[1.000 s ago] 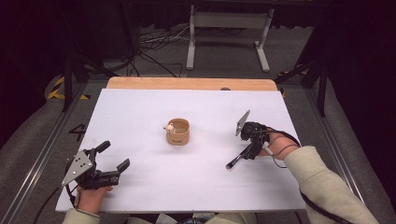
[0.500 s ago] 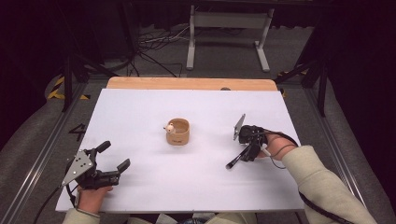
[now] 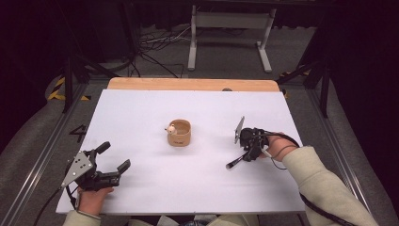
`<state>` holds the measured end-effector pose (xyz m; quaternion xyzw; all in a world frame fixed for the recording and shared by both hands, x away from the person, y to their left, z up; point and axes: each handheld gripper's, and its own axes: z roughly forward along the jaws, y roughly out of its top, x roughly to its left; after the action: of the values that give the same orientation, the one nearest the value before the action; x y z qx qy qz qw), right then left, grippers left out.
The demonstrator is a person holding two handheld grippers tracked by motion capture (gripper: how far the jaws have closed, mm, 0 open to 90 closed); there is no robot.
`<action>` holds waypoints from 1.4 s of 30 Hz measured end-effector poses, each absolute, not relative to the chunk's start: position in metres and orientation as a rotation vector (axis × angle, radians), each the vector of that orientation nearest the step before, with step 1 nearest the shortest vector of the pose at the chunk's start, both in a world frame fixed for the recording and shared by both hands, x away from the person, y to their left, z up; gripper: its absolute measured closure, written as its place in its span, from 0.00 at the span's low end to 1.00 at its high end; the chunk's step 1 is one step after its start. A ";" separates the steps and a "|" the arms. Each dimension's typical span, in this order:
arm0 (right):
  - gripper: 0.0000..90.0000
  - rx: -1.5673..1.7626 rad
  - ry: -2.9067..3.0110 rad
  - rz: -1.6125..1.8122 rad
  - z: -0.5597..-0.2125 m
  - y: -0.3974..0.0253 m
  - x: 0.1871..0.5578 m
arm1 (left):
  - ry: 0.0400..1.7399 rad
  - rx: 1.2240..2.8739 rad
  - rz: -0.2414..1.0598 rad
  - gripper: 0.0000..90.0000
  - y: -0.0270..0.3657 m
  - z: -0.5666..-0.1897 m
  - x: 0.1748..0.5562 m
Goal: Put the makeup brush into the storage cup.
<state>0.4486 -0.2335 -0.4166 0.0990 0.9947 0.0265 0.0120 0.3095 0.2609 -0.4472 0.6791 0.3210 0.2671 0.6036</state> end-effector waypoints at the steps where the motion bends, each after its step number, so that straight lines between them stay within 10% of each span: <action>1: 0.68 0.308 3.100 0.080 -0.417 -0.233 0.448 | 0.743 1.572 0.619 0.04 0.261 -0.447 0.309; 6: 0.88 0.282 3.114 0.067 -0.416 -0.233 0.446 | 0.741 1.562 0.638 0.01 0.260 -0.445 0.308; 42: 0.88 0.334 2.803 0.763 -0.349 -0.236 0.409 | 0.677 1.610 0.581 0.02 0.255 -0.443 0.311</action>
<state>0.4094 -0.2357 -0.3490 0.1136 0.9529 0.2593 0.1085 0.3114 0.2546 -0.4426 0.6962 0.2925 0.2512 0.6055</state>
